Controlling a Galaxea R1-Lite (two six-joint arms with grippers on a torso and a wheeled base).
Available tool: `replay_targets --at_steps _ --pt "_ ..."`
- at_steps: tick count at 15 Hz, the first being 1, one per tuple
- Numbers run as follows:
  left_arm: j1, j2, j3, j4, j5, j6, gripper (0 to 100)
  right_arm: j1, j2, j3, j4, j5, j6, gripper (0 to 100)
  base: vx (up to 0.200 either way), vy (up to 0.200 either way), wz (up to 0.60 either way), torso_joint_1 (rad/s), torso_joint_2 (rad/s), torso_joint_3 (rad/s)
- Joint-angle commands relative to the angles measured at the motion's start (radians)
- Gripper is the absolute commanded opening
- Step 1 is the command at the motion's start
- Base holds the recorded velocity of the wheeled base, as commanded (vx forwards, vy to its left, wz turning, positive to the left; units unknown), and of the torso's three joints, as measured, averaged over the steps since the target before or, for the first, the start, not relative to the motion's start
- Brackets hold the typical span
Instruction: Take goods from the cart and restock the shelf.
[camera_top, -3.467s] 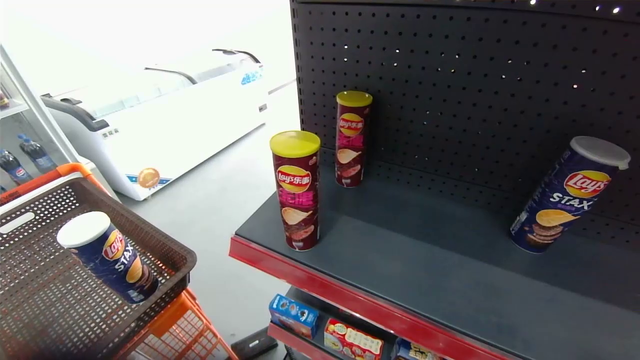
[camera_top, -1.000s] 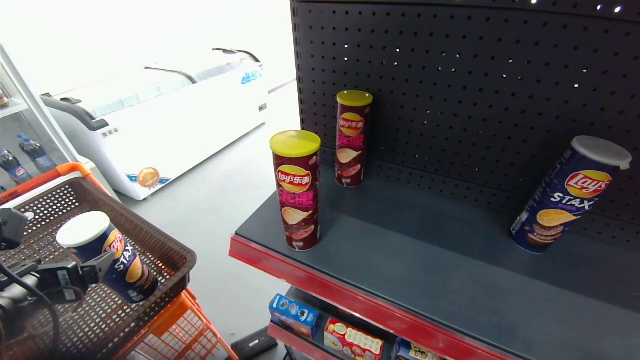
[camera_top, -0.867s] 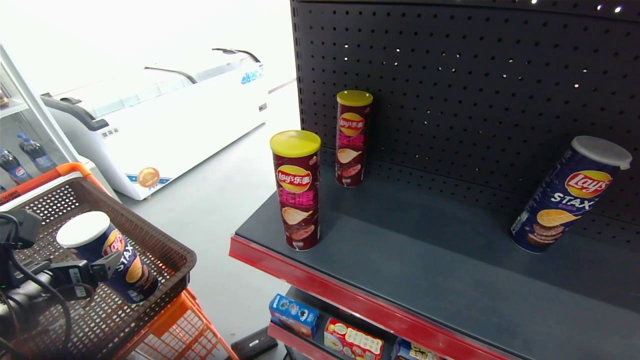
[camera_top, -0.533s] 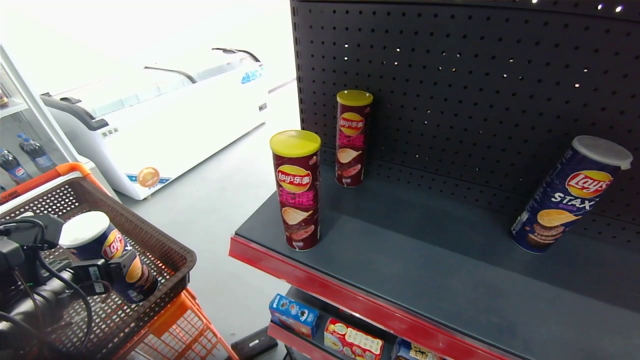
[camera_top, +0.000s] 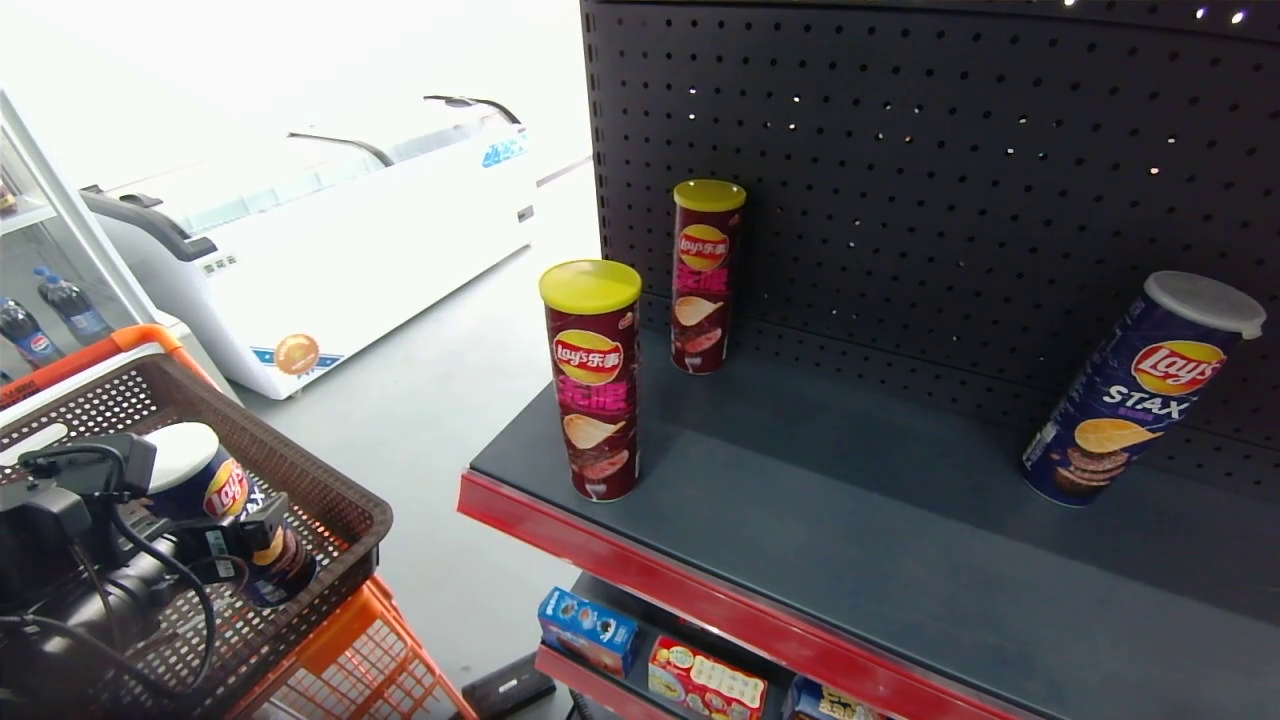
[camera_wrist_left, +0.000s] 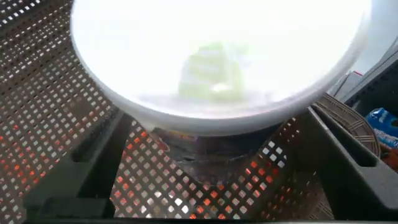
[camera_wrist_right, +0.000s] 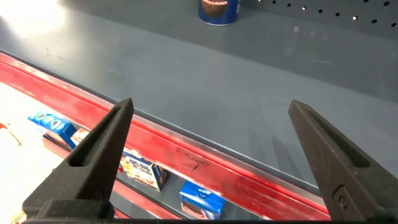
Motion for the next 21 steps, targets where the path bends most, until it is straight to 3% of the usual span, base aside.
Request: replay_targets --at_steps 1,12,13,16,21 --pt "0.001 0.052 -0.007 -0.022 0.001 0.001 100 0.0 0.0 0.0 0.0 0.002 0.0 100 0.0 0.0 0.0 0.0 0.0 0.0" --pt "0.025 0.11 -0.07 -0.045 0.001 0.0 100 0.0 0.0 0.0 0.0 0.002 0.0 100 0.0 0.0 0.0 0.0 0.0 0.0" --pt "0.027 0.112 -0.09 -0.044 0.001 -0.003 0 0.0 0.0 0.0 0.0 0.001 0.0 100 0.0 0.0 0.0 0.0 0.0 0.0" --pt "0.025 0.11 -0.106 -0.033 -0.001 0.003 0 0.0 0.0 0.0 0.0 0.001 0.0 100 0.0 0.0 0.0 0.0 0.0 0.0" --pt "0.017 0.033 -0.096 -0.031 -0.025 0.115 0 0.0 0.0 0.0 0.0 0.001 0.002 100 0.0 0.0 0.0 0.0 0.0 0.0"
